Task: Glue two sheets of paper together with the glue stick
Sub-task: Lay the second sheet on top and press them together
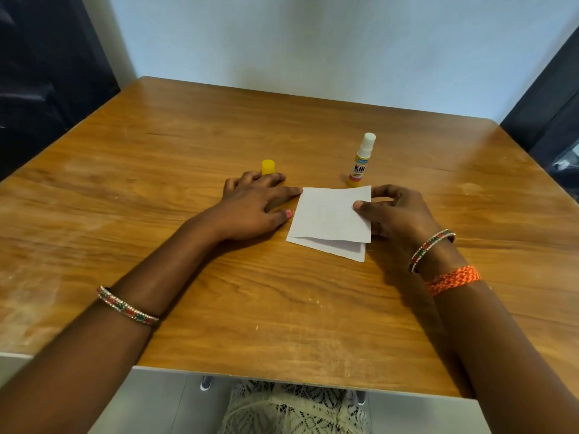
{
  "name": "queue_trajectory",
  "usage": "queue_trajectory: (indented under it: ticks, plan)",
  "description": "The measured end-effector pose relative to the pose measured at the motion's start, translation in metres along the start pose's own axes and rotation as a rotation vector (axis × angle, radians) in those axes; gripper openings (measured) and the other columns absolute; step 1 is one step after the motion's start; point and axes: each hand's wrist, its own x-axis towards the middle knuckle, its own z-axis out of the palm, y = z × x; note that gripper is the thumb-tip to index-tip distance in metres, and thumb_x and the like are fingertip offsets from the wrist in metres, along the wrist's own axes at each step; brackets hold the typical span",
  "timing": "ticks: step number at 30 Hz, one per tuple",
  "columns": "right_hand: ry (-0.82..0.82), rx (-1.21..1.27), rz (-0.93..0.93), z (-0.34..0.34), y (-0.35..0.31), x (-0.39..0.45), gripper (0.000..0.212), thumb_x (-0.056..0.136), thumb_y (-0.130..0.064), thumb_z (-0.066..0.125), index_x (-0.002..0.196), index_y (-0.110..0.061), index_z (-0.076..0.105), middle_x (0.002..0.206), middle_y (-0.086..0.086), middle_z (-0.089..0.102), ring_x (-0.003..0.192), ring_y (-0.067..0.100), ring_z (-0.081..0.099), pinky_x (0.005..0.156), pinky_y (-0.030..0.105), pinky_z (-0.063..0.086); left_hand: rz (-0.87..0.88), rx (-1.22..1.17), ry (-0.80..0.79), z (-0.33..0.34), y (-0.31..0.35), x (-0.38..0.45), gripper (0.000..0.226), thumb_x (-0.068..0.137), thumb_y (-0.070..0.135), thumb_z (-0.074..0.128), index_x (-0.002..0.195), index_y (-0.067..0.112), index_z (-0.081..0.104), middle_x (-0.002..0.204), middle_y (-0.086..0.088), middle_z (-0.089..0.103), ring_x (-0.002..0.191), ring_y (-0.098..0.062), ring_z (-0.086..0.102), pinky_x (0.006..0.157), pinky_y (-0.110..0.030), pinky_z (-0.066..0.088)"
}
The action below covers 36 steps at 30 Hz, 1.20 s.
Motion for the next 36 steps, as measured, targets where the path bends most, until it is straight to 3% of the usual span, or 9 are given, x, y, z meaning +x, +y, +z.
queue_trajectory:
  ticks: [5, 10, 16, 27, 36]
  plan:
    - [0.025, -0.020, -0.020, -0.001, 0.007, -0.002, 0.026, 0.079, -0.007, 0.069, 0.100, -0.013, 0.055, 0.079, 0.005, 0.065, 0.071, 0.016, 0.065, 0.063, 0.030, 0.057, -0.006, 0.007, 0.001, 0.001, 0.001, 0.000, 0.046, 0.093, 0.046, 0.041, 0.137, 0.049, 0.029, 0.156, 0.009, 0.016, 0.141, -0.024, 0.007, 0.108, -0.044, 0.008]
    - [0.044, -0.046, -0.038, -0.002, 0.012, -0.002, 0.027, 0.078, -0.010, 0.069, 0.099, -0.017, 0.054, 0.081, 0.003, 0.063, 0.072, 0.014, 0.064, 0.061, 0.029, 0.056, -0.012, 0.002, 0.000, 0.001, 0.001, 0.000, 0.047, 0.093, 0.046, 0.041, 0.138, 0.049, 0.029, 0.156, 0.008, 0.016, 0.141, -0.024, 0.006, 0.107, -0.044, 0.008]
    - [0.089, -0.114, -0.075, -0.001, 0.017, -0.001, 0.029, 0.079, -0.013, 0.070, 0.104, -0.018, 0.056, 0.089, 0.008, 0.067, 0.080, 0.020, 0.067, 0.072, 0.039, 0.058, -0.015, 0.000, -0.001, 0.001, 0.001, -0.001, 0.047, 0.093, 0.046, 0.041, 0.138, 0.049, 0.029, 0.156, 0.009, 0.015, 0.141, -0.023, 0.006, 0.108, -0.044, 0.008]
    - [0.111, -0.182, -0.086, -0.001, 0.019, -0.001, 0.035, 0.079, -0.015, 0.070, 0.110, -0.018, 0.055, 0.093, 0.008, 0.065, 0.082, 0.020, 0.065, 0.070, 0.037, 0.058, -0.018, -0.010, -0.005, 0.001, 0.000, 0.000, 0.046, 0.093, 0.046, 0.041, 0.138, 0.049, 0.029, 0.156, 0.009, 0.014, 0.142, -0.022, 0.005, 0.108, -0.044, 0.007]
    - [0.125, -0.190, -0.098, 0.000, 0.021, 0.001, 0.031, 0.078, -0.015, 0.071, 0.104, -0.021, 0.055, 0.093, 0.010, 0.067, 0.084, 0.023, 0.067, 0.075, 0.046, 0.058, 0.003, -0.014, 0.014, 0.005, -0.001, -0.001, 0.043, 0.095, 0.048, 0.032, 0.138, 0.050, 0.026, 0.156, 0.007, 0.015, 0.142, -0.022, 0.004, 0.106, -0.042, 0.006]
